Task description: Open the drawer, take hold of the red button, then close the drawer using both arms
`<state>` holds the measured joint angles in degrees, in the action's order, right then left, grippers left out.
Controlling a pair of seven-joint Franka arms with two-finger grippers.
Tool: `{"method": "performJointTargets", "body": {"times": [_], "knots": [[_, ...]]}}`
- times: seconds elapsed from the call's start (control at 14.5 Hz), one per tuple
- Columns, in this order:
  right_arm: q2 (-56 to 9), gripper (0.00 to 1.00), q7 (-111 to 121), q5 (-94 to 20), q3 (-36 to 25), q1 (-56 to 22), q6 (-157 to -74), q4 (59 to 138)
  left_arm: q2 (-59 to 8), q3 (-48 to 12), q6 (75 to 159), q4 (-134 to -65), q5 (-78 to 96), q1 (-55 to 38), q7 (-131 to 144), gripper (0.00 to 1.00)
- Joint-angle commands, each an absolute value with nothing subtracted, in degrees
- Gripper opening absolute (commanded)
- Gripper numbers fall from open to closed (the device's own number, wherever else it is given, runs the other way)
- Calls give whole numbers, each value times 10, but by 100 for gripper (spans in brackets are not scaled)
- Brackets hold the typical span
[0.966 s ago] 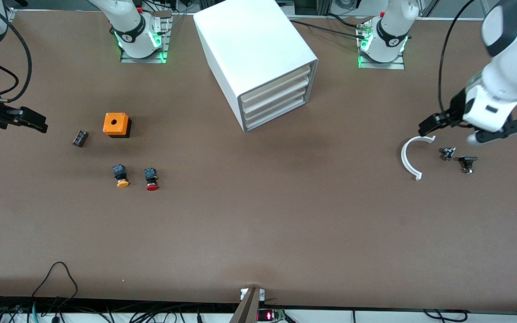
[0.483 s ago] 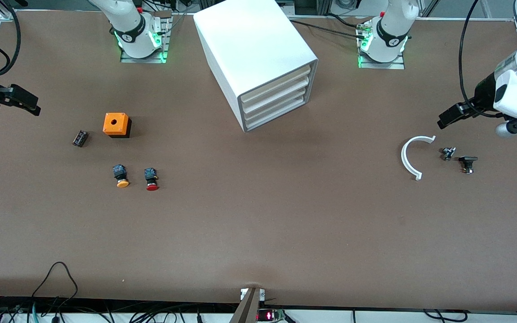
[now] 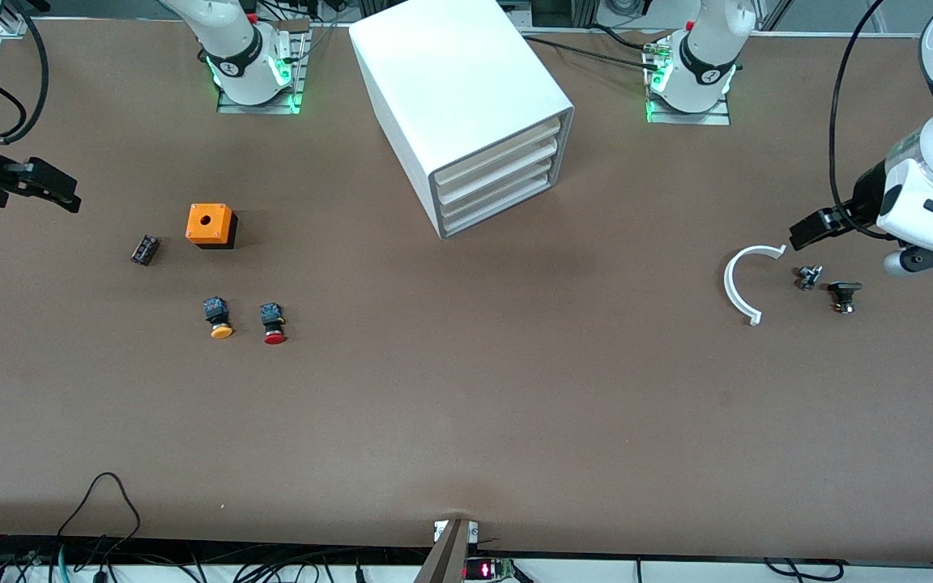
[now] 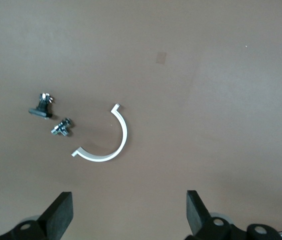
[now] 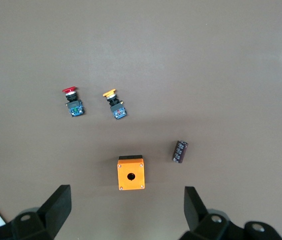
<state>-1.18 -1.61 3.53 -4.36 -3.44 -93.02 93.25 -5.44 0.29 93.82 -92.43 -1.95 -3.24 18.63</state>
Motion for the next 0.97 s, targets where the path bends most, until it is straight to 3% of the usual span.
{"method": "performJointTargets", "body": {"times": [0.0,0.9], "knots": [[-22,100,-5,28,-42,-34,-933,924,-79,-1,911,-879,-34,-28,134,100],[-19,100,-2,27,-43,-33,-903,924,-72,-8,883,-875,-26,-20,76,100]]}}
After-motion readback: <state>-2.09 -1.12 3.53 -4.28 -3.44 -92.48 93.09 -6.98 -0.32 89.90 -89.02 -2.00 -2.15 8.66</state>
